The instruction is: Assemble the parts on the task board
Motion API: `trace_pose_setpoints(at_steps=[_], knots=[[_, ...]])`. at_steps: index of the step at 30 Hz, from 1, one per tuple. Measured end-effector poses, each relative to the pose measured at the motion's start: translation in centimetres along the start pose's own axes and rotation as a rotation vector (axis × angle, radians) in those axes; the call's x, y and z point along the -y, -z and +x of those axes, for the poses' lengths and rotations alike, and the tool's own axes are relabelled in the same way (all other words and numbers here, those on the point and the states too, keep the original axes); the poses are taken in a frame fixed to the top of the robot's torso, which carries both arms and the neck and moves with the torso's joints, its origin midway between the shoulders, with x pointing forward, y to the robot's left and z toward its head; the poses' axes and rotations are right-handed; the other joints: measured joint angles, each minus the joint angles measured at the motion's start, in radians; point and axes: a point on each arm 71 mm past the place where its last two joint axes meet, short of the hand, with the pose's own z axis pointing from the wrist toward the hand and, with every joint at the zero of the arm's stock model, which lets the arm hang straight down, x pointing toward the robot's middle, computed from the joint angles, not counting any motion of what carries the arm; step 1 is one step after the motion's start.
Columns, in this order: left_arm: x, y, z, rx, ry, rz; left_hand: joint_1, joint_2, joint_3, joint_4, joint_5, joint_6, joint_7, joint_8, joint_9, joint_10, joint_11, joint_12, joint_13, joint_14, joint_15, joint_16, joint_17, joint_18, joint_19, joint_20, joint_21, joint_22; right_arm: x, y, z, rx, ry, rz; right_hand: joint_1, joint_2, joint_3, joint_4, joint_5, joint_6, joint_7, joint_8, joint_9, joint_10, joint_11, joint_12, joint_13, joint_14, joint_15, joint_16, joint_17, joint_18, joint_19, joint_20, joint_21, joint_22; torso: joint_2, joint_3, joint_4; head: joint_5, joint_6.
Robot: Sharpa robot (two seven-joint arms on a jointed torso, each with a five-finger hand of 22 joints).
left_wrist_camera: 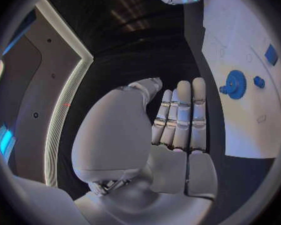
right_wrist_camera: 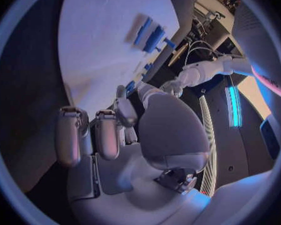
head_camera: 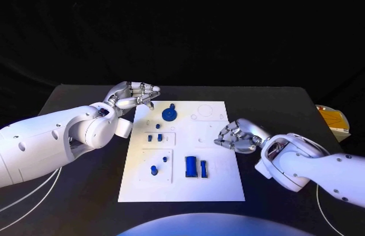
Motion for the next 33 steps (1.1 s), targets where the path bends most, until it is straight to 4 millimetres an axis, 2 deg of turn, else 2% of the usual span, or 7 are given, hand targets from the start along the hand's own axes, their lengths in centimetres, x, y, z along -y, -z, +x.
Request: trace_pose_setpoints(at_steps=[5,9,16,23,25,28,33], knots=[[-0.9,-0.4,-0.1,0.020,0.032,-0.012,-0.011,0.001,-0.013,0.019,0.000,-0.004,-0.004,0.003,0.000,0.005,-0.004,0.020,0.001,-0.063,0.004,-0.041,-0.024,0.000,-0.039,0.007,-0.050,-0.024,1.8,-2.3,-3.3,0.091,-0.132,-0.005,0.096,0.011,0.008,-0.014,0.000,-0.042,0.022,-0.024,-0.007,-0.152,0.019,-0.302,-0.170,-0.023,0.021,-0.126,-0.177,0.058,-0.072,0.019,-0.284,0.000,-0.014,-0.0050,0.0000,-0.008,0.024],[-1.5,-1.0,-0.6,0.052,0.063,-0.014,-0.017,0.003,-0.022,0.038,0.000,-0.007,-0.007,0.015,0.005,0.036,-0.003,0.027,-0.005,-0.120,0.013,-0.177,-0.086,0.000,-0.088,0.024,-0.169,-0.095,3.3,-4.4,-5.4,0.166,-0.259,0.006,0.181,0.024,0.066,-0.029,-0.020,-0.110,0.062,-0.061,-0.029,-0.327,0.064,-0.533,-0.341,-0.222,0.058,-0.439,-0.553,0.137,-0.300,0.052,-0.823,-0.108,-0.028,-0.0090,-0.0003,-0.012,0.053],[-2.5,-2.6,-2.3,0.160,0.132,-0.001,-0.013,0.007,0.001,0.068,0.000,0.006,-0.014,0.049,0.026,0.141,0.000,-0.145,-0.068,-0.099,0.039,-0.552,-0.190,0.000,-0.122,0.077,-0.471,-0.299,5.8,-8.0,-8.1,0.291,-0.459,0.038,0.225,0.011,0.215,-0.060,-0.052,-0.134,0.090,-0.088,-0.093,-0.440,0.118,-0.814,-0.710,-0.450,0.128,-0.825,-0.780,0.143,-0.459,0.118,-1.165,-0.370,-0.045,-0.0104,-0.0024,-0.013,0.113],[-3.0,-3.8,-3.5,0.250,0.156,0.032,-0.001,0.030,-0.123,0.072,0.000,-0.065,-0.032,-0.039,-0.027,0.063,0.029,-0.385,-0.069,-0.247,0.094,-0.883,-0.270,-0.017,-0.172,0.118,-0.761,-0.512,6.5,-10.1,-8.7,0.321,-0.594,0.023,0.160,0.023,0.240,-0.142,-0.056,-0.117,0.111,-0.154,-0.194,-0.407,0.159,-0.972,-1.054,-0.513,0.185,-1.154,-0.973,0.143,-0.496,0.183,-1.340,-0.671,-0.055,-0.0066,-0.0018,-0.008,0.152],[-3.0,-3.8,-3.5,0.253,0.156,0.033,-0.074,0.074,-0.195,0.025,-0.033,-0.205,-0.060,-0.080,-0.065,-0.093,-0.001,-0.407,-0.080,-0.381,0.067,-0.935,-0.296,-0.051,-0.289,0.071,-0.793,-0.550,6.3,-10.2,-8.5,0.317,-0.602,0.019,0.084,0.043,0.153,-0.172,-0.078,-0.257,0.083,-0.183,-0.284,-0.560,0.132,-0.995,-1.113,-0.668,0.171,-1.220,-1.038,0.132,-0.656,0.152,-1.352,-0.802,-0.056,-0.0058,-0.0018,-0.007,0.155],[-3.0,-3.6,-3.5,0.251,0.157,0.030,-0.230,0.133,-0.307,-0.060,-0.097,-0.447,-0.114,-0.143,-0.125,-0.361,-0.056,-0.428,-0.099,-0.598,0.014,-1.001,-0.332,-0.095,-0.496,-0.018,-0.830,-0.602,6.3,-10.0,-8.6,0.320,-0.604,0.021,-0.060,0.083,-0.005,-0.214,-0.115,-0.526,0.021,-0.226,-0.434,-0.862,0.081,-1.022,-1.180,-0.960,0.133,-1.308,-1.133,0.071,-0.954,0.080,-1.373,-0.990,-0.057,-0.0054,-0.0010,-0.008,0.155],[-3.1,-3.4,-1.9,0.233,0.164,0.022,-0.468,0.191,-0.418,-0.147,-0.161,-0.692,-0.168,-0.205,-0.187,-0.633,-0.112,-0.445,-0.118,-0.816,-0.039,-1.066,-0.367,-0.133,-0.706,-0.107,-0.865,-0.654,5.0,-9.7,-7.7,0.314,-0.642,0.003,-0.344,0.122,-0.161,-0.254,-0.151,-0.793,-0.039,-0.268,-0.581,-1.162,0.031,-1.047,-1.242,-1.250,0.094,-1.392,-1.226,0.026,-1.247,0.010,-1.390,-1.172,-0.071,0.0025,0.0062,-0.008,0.177]])
